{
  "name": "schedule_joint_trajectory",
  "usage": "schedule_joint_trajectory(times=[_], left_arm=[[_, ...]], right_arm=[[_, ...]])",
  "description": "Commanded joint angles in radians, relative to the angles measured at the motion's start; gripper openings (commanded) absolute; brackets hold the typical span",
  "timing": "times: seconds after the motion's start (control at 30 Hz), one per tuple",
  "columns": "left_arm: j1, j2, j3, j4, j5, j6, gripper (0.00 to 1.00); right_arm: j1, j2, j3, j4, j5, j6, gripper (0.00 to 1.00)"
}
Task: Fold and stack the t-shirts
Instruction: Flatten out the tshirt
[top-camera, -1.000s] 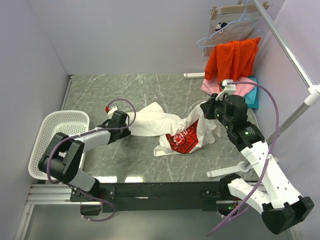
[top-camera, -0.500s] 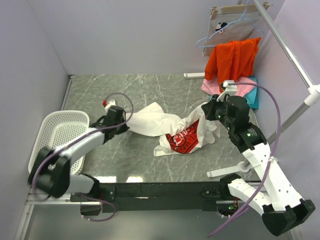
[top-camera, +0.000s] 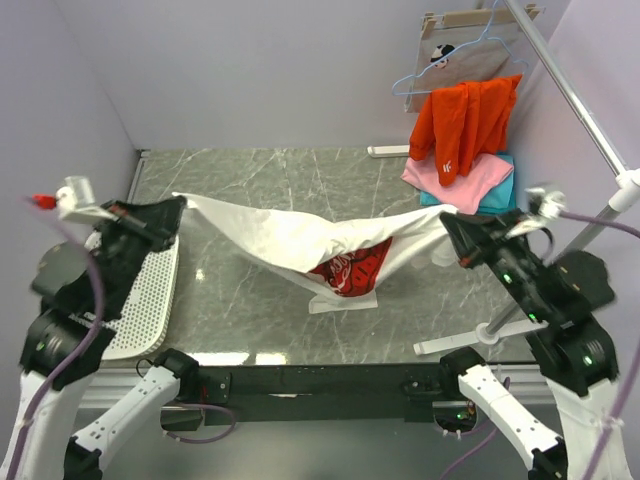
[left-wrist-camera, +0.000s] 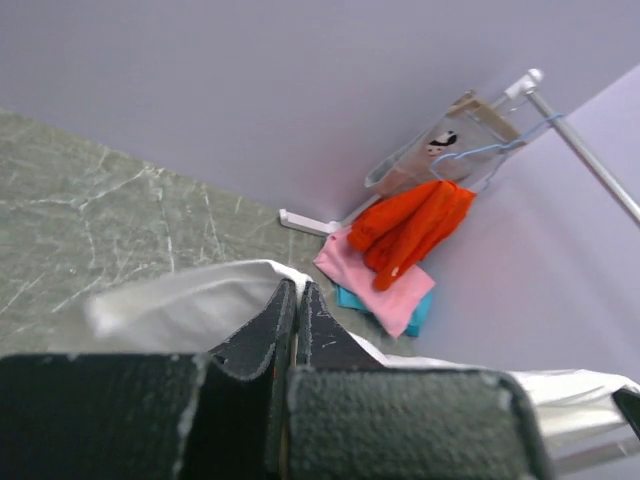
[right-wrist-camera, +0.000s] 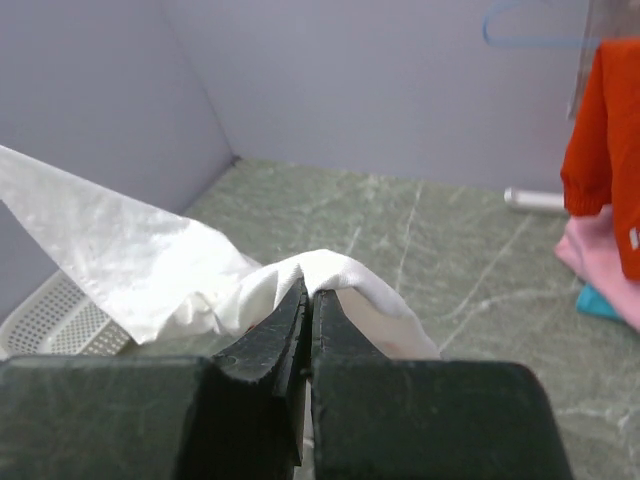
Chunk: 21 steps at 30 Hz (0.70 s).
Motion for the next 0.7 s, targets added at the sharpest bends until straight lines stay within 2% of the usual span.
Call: schedule_joint_trajectory(times=[0.0,0.13,0.43,0.6,0.67], left_arm=[[-0.003,-0.056,0.109,-0.118,0.051,0.018,0.01],[-0.003,-0.08,0.251,-0.146,0.103,0.038,0.01],[-0.001,-0.082,0.405,-0.169,0.129,0.07,0.01],[-0.001,-0.074,0.326,-0.175,0.054,0.064,0.01],[-0.001,-0.074,0.223,-0.132,-0.004,0.059,0.01]], right_arm=[[-0.005,-0.065,0.108,-0.014,-0.033,-0.04,0.0],[-0.005,-0.084,0.221,-0.027,-0.043,-0.066,0.0],[-0.006,-0.059,0.372,0.006,-0.143,-0.067,0.0],[-0.006,-0.038,0.244,0.073,-0.093,-0.061,0.0],[-0.006,0.007,0.185,0.098,-0.045,-0.063,0.0]])
